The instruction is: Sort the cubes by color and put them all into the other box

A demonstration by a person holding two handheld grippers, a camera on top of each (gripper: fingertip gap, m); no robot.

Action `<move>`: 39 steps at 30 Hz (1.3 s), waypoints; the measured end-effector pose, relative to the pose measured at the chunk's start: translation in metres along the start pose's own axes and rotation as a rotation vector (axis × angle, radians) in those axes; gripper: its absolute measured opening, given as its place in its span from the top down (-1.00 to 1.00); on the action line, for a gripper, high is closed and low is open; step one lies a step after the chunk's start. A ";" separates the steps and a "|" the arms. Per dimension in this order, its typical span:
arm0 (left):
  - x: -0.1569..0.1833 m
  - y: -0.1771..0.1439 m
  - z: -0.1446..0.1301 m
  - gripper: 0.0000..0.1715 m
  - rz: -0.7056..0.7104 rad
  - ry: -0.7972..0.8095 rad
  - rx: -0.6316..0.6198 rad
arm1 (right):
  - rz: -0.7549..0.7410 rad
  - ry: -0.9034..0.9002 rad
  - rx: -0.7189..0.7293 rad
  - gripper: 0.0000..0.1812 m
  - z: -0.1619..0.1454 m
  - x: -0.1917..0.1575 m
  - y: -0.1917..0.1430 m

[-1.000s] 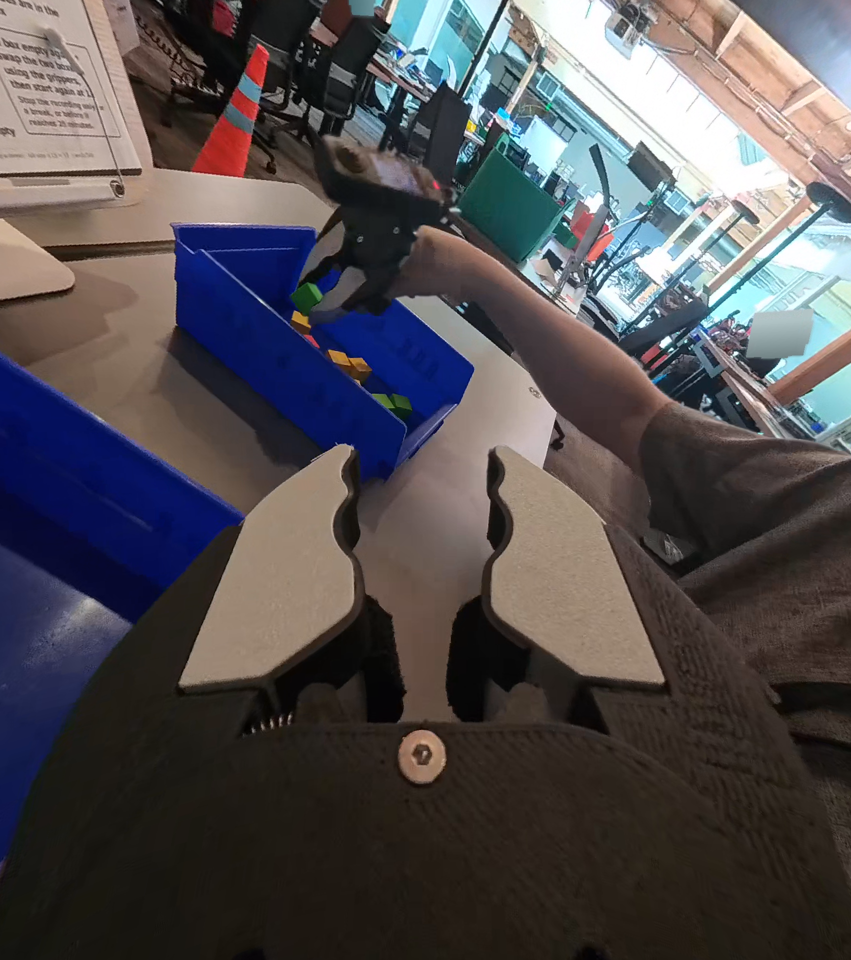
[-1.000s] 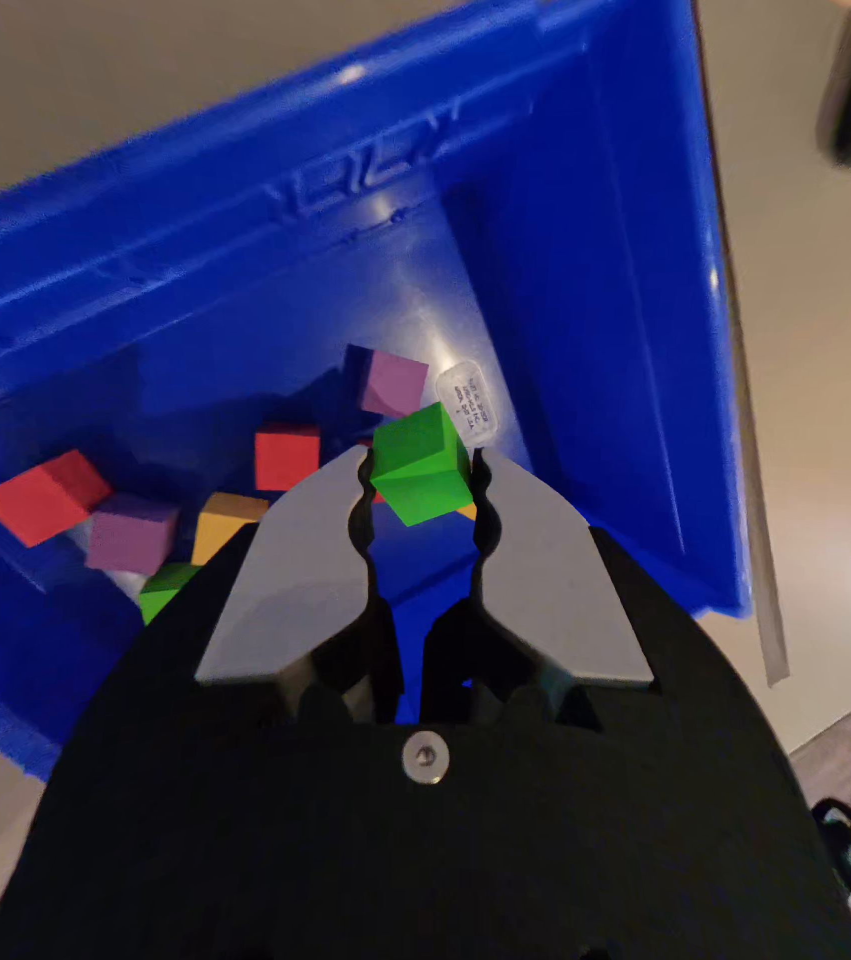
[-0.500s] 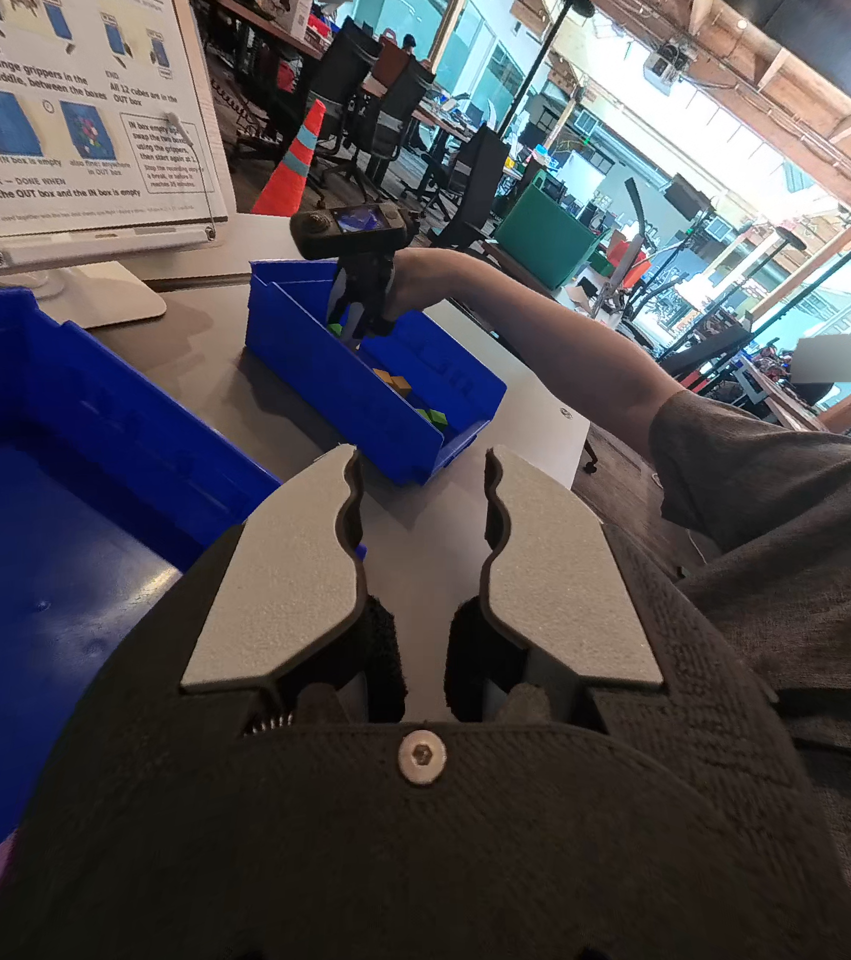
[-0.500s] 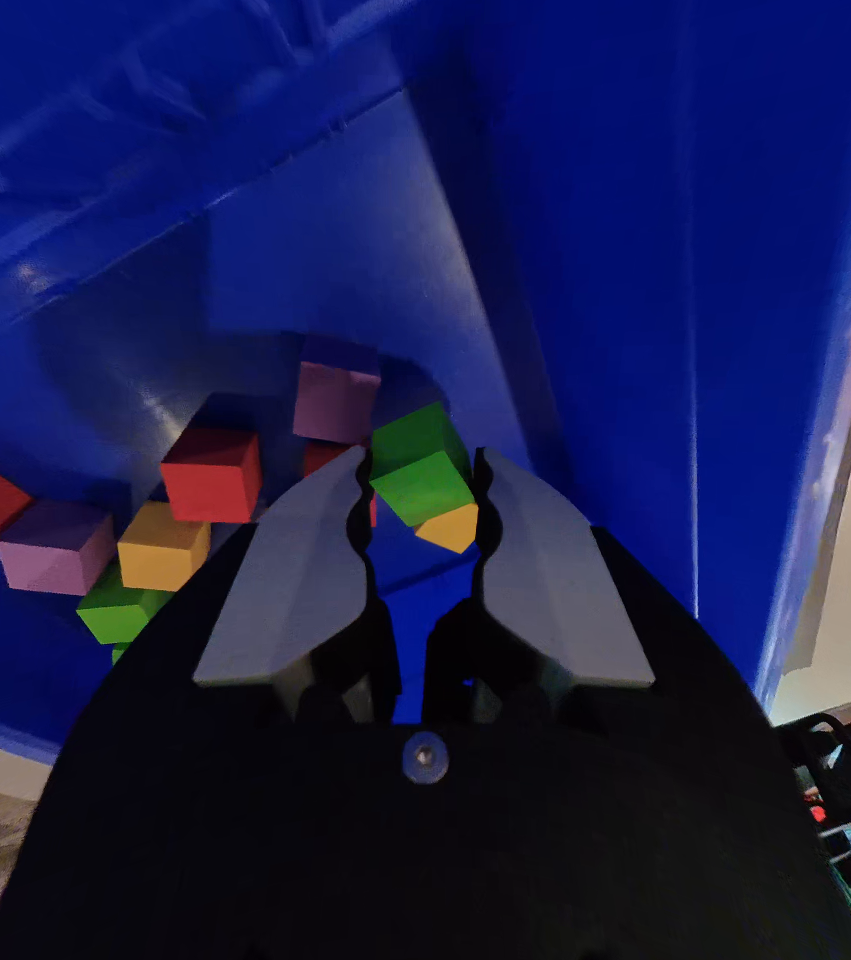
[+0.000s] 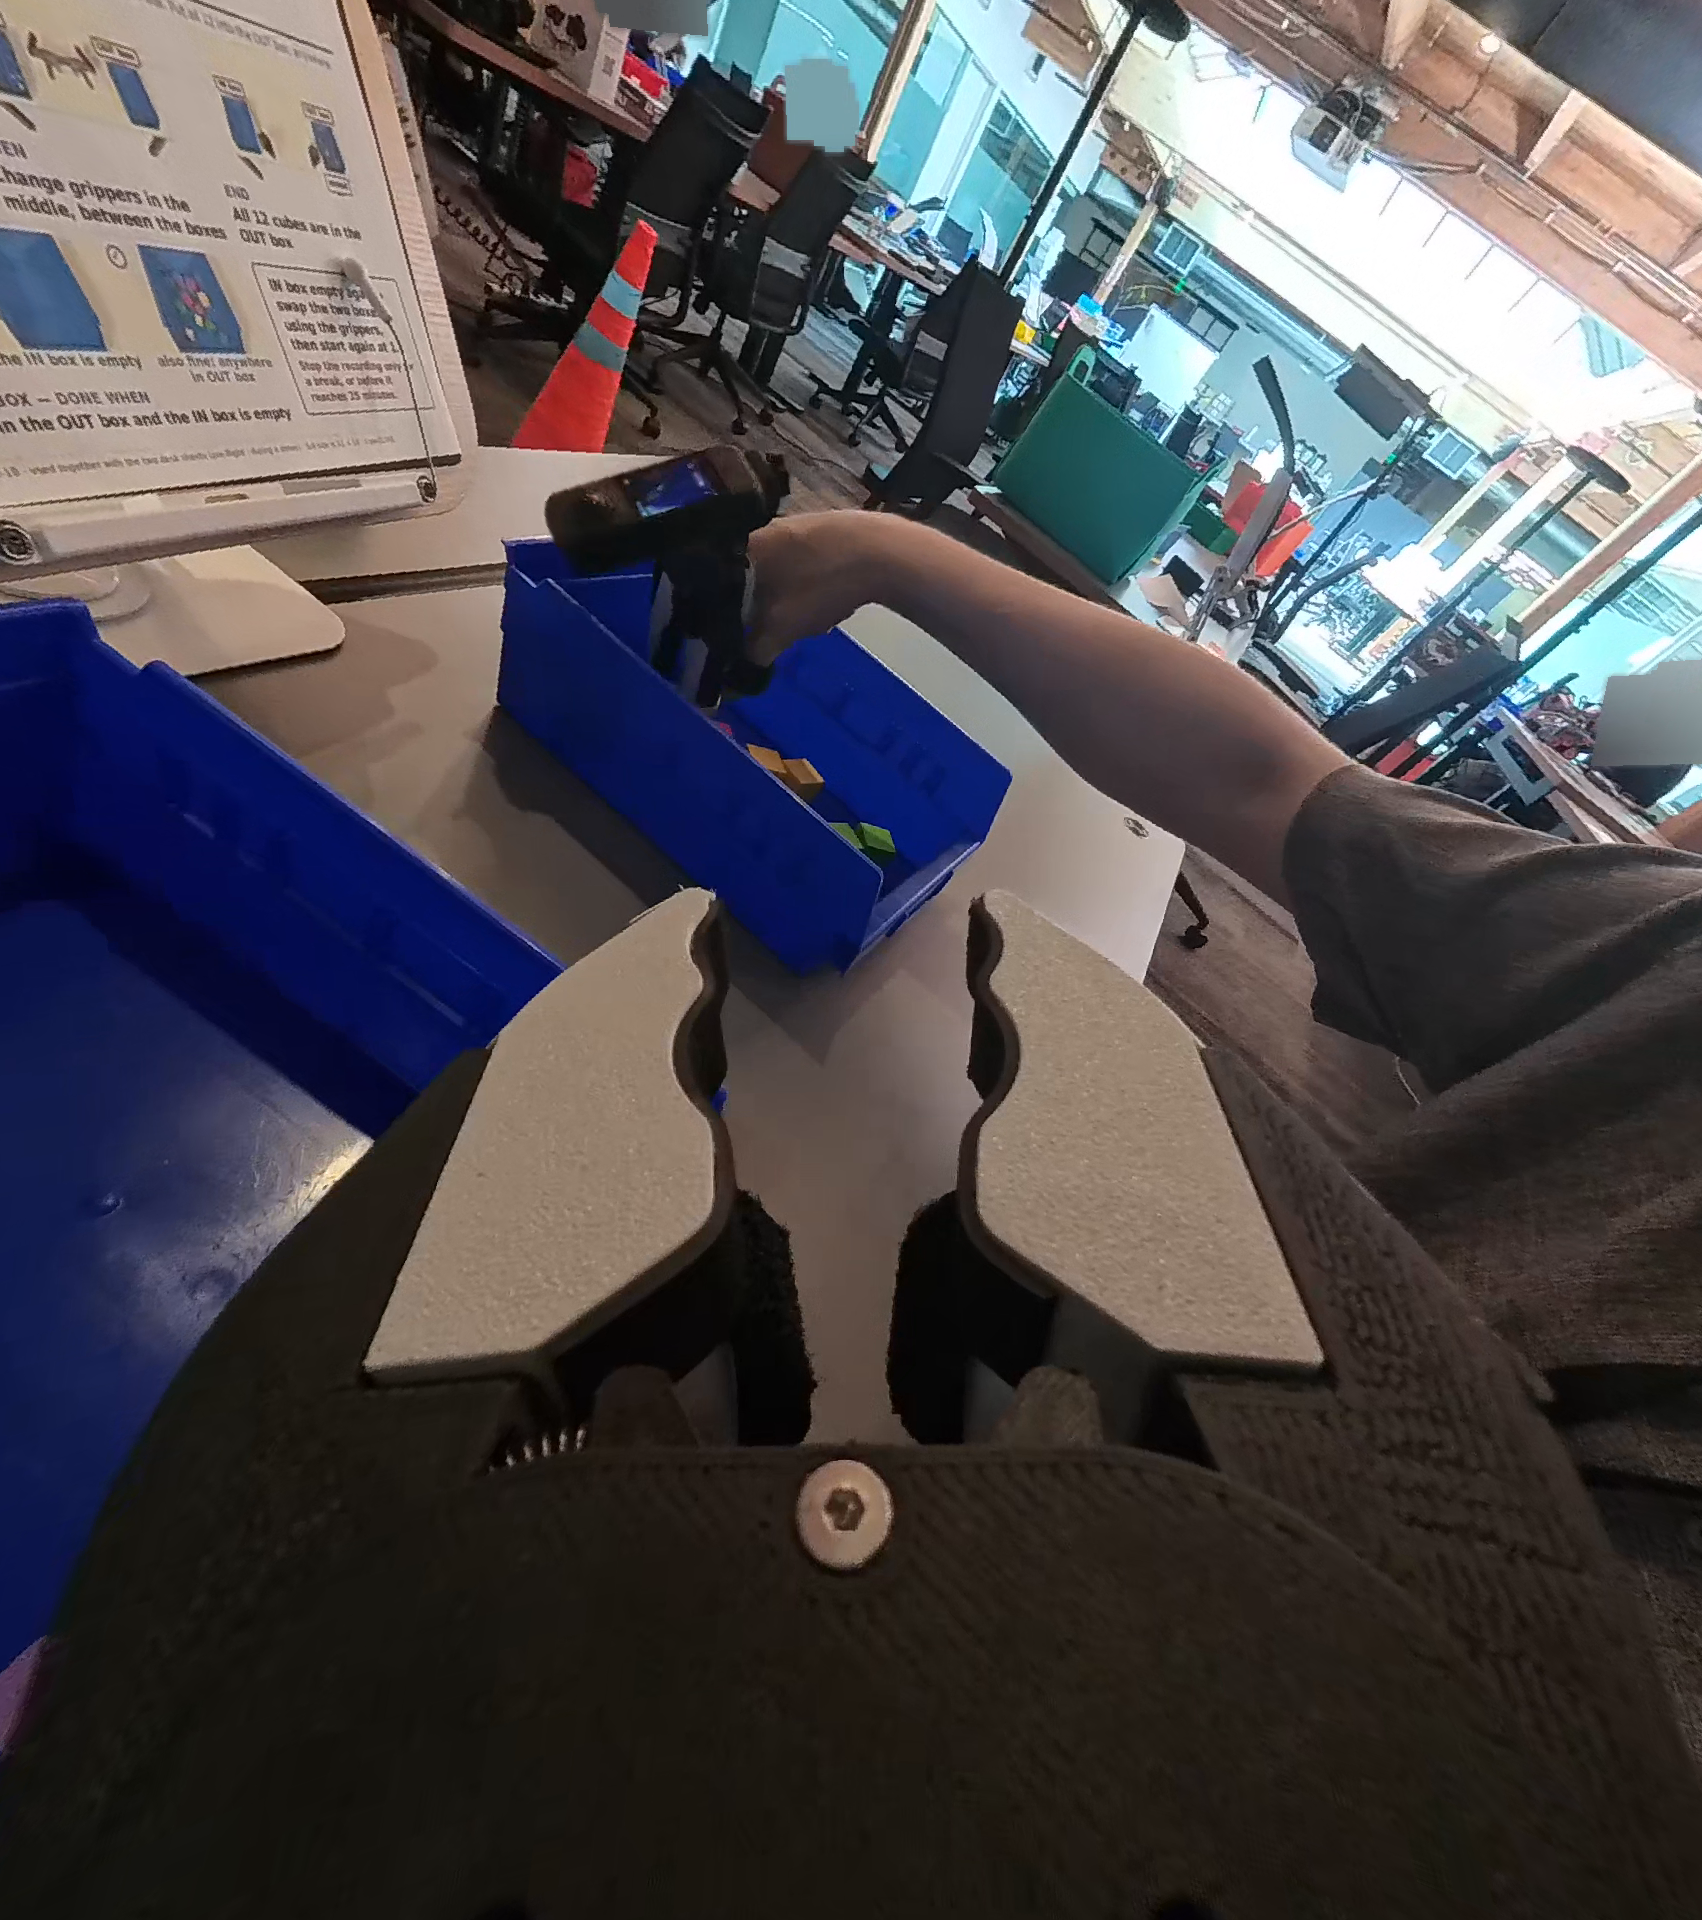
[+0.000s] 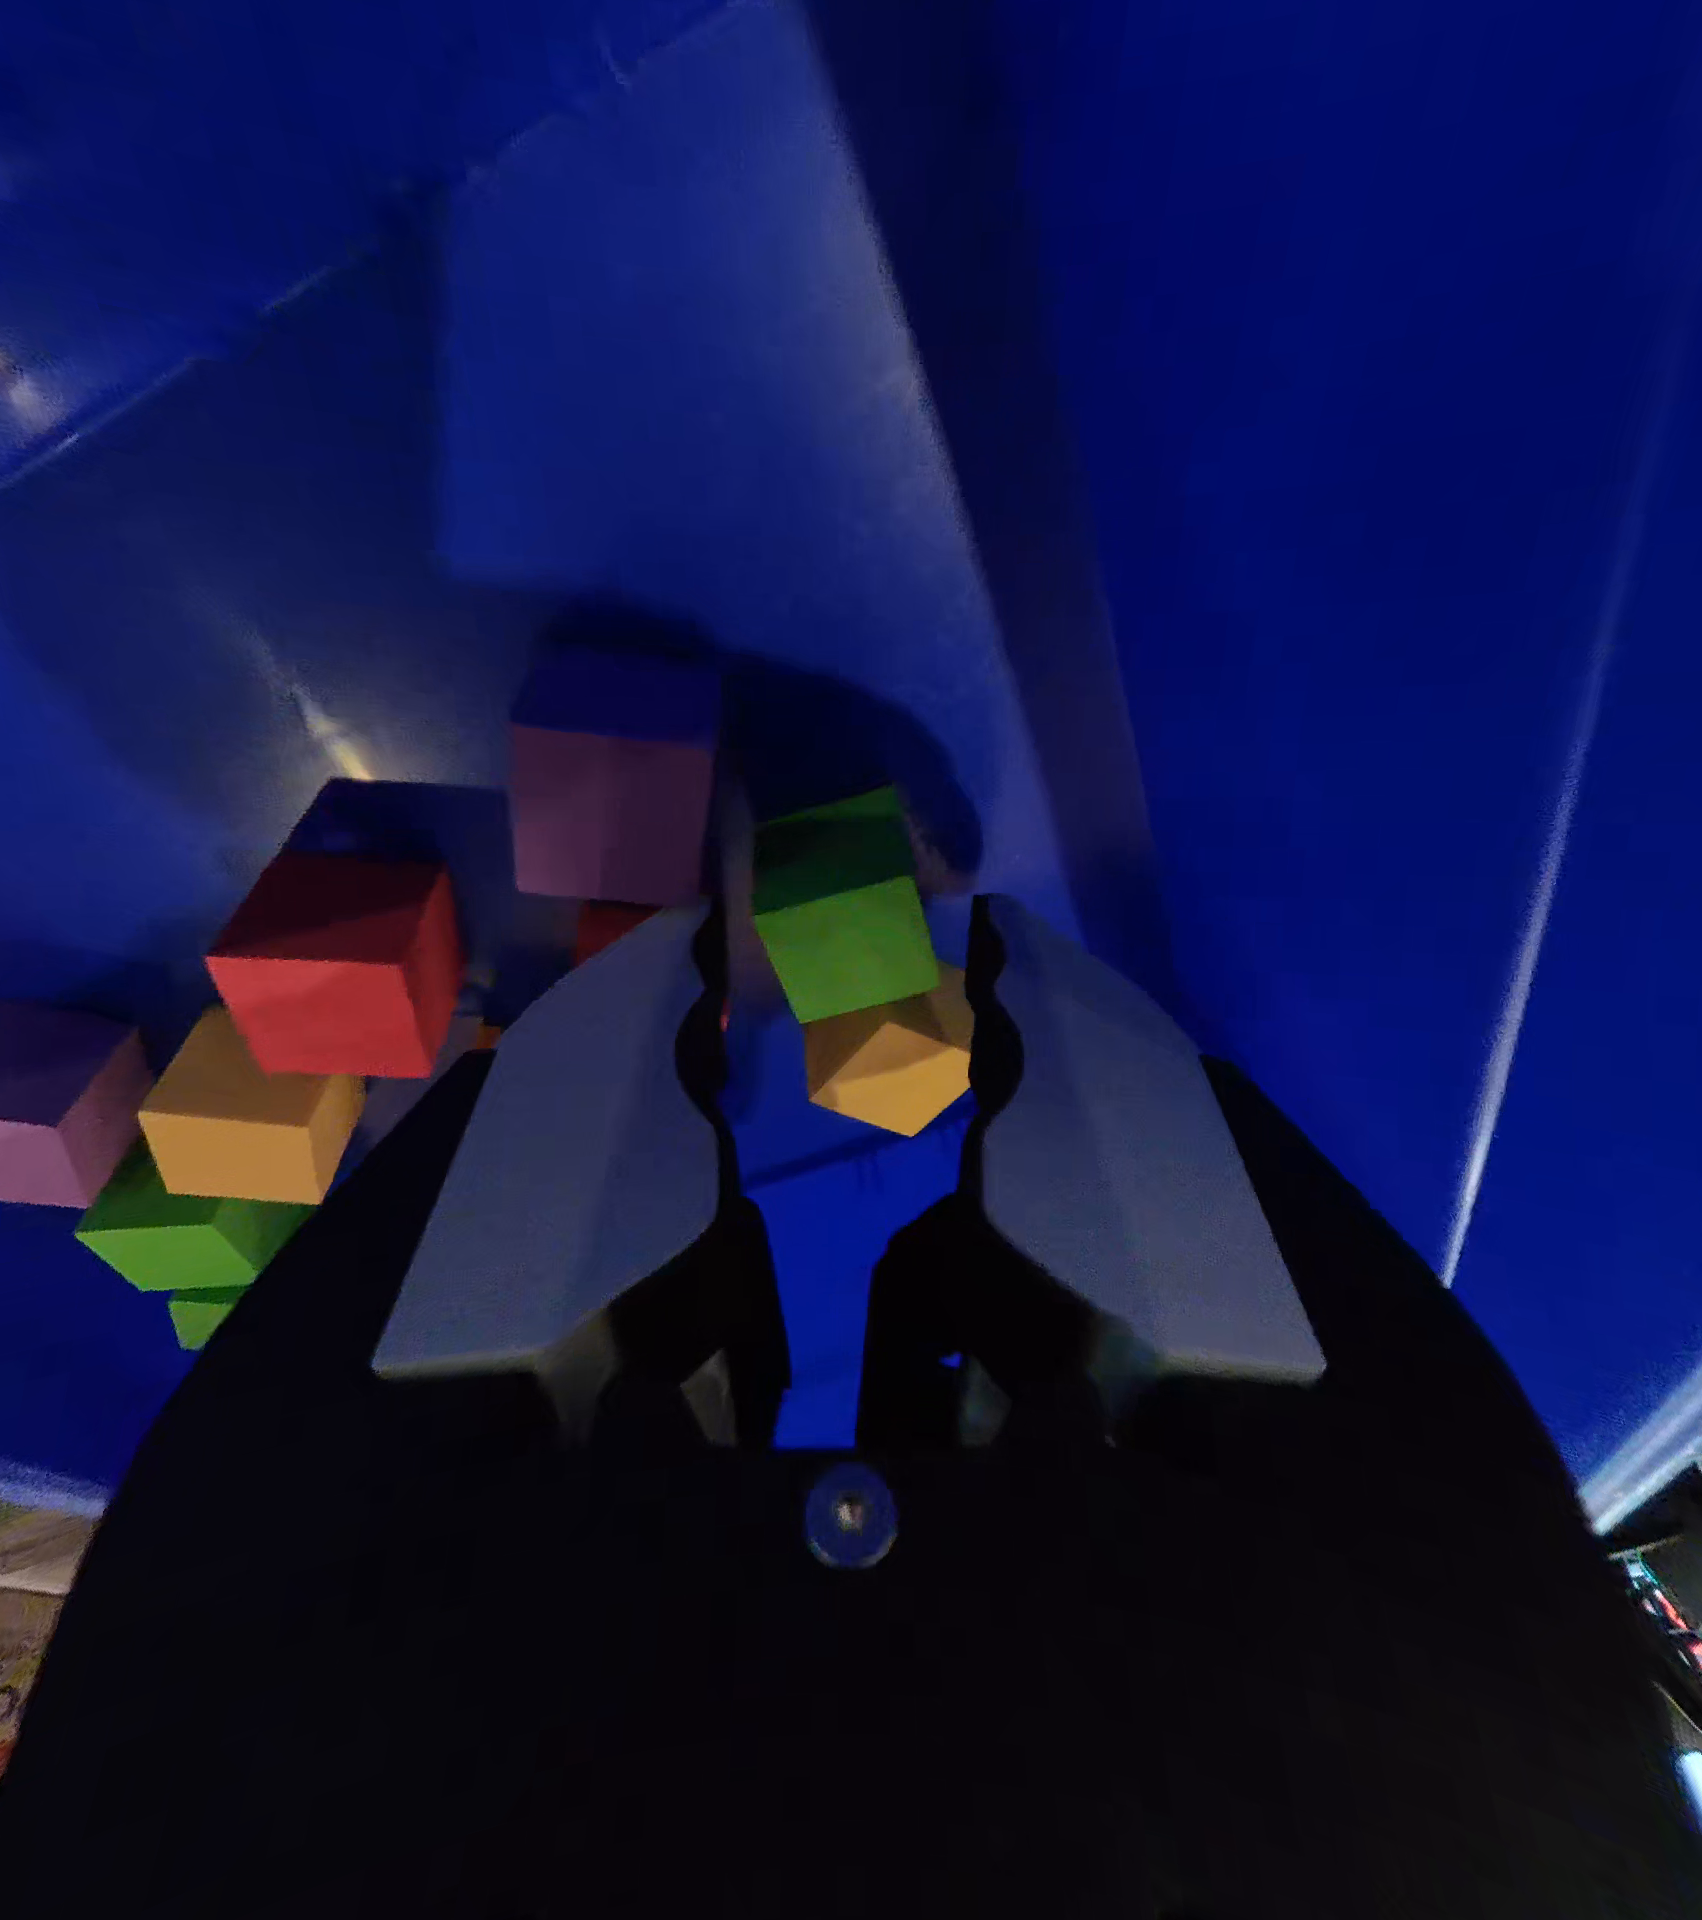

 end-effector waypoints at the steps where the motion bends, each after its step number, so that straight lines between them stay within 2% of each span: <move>1: 0.000 -0.001 0.001 0.49 0.002 0.001 0.004 | -0.007 -0.001 0.006 0.50 0.000 0.001 0.000; 6: -0.005 -0.004 0.003 0.49 0.028 0.007 0.015 | -0.050 -0.019 0.093 0.51 0.003 -0.001 -0.022; 9: -0.024 0.000 0.003 0.49 0.168 0.074 -0.026 | -0.119 -0.056 0.186 0.51 0.004 -0.009 -0.047; 13: -0.079 0.012 0.007 0.44 0.509 0.225 -0.240 | -0.257 -0.134 0.378 0.52 0.012 -0.033 -0.086; 17: -0.136 0.042 0.000 0.36 0.658 0.234 -0.528 | -0.371 -0.207 0.604 0.52 0.017 -0.070 -0.119; 19: -0.167 0.058 -0.009 0.37 0.666 0.252 -0.722 | -0.411 -0.253 0.737 0.55 0.018 -0.093 -0.134; 21: -0.194 0.065 -0.018 0.46 0.658 0.358 -0.982 | -0.429 -0.274 0.837 0.57 0.015 -0.111 -0.145; 23: -0.216 0.063 -0.024 0.46 0.643 0.497 -1.204 | -0.445 -0.277 0.873 0.58 0.007 -0.122 -0.149; 25: -0.230 0.060 -0.027 0.43 0.632 0.571 -1.340 | -0.451 -0.273 0.891 0.58 -0.003 -0.129 -0.148; 27: -0.240 0.060 -0.031 0.41 0.595 0.581 -1.389 | -0.456 -0.265 0.908 0.58 -0.011 -0.133 -0.146; 34: -0.267 0.048 -0.043 0.40 0.640 0.567 -1.578 | -0.450 -0.258 0.925 0.59 -0.022 -0.142 -0.137; 39: -0.276 0.048 -0.046 0.39 0.658 0.568 -1.629 | -0.460 -0.275 0.939 0.60 -0.021 -0.152 -0.140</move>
Point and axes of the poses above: each gripper's, where its closed fingertips meet, y out along the fingers, z out of its top, x = y × z across the jaws, the point moved 6 cm from there along -y, back along the fingers, and after that the axes turned 15 degrees about x, right-handed, at the moved point
